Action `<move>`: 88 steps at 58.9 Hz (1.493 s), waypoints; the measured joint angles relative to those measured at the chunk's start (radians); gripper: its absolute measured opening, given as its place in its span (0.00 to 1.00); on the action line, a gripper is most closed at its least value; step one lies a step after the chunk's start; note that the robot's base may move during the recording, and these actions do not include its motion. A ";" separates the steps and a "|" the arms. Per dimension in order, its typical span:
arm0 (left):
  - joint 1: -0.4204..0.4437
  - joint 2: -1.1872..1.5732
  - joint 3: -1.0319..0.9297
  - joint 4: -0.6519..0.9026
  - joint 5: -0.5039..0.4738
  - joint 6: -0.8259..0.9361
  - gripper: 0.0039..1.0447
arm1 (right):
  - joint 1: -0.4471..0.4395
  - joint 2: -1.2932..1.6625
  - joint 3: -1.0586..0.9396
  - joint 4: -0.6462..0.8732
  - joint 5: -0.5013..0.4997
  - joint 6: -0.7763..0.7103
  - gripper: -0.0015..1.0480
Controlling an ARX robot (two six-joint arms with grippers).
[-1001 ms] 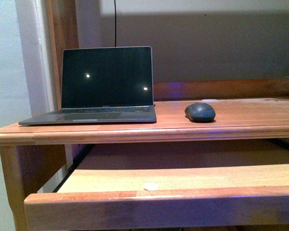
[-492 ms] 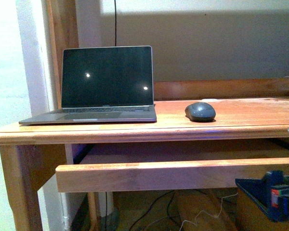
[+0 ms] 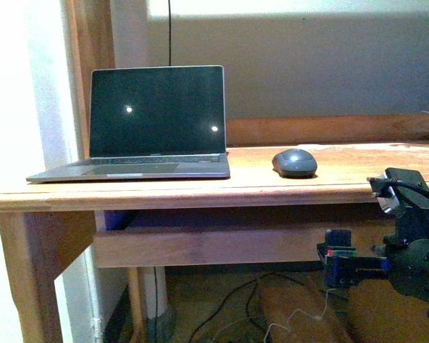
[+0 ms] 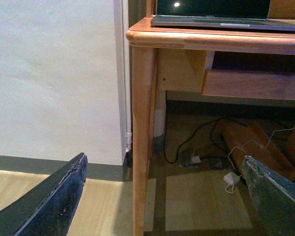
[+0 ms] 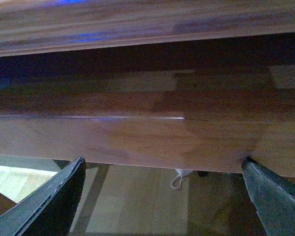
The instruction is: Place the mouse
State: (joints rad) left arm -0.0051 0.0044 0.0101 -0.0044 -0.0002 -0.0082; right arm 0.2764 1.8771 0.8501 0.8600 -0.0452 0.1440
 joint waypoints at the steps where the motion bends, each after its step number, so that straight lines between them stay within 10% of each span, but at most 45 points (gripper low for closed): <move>1: 0.000 0.000 0.000 0.000 0.000 0.000 0.93 | 0.000 0.000 0.002 0.000 0.003 0.002 0.93; 69: 0.000 0.000 0.000 0.000 0.000 0.000 0.93 | -0.465 -0.916 -0.740 -0.137 -0.209 0.188 0.93; 88: 0.000 0.000 0.000 0.000 0.000 0.000 0.93 | -0.334 -1.223 -0.835 -0.225 0.016 -0.121 0.29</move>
State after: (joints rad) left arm -0.0051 0.0044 0.0101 -0.0044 0.0002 -0.0082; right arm -0.0578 0.6540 0.0154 0.6350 -0.0288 0.0231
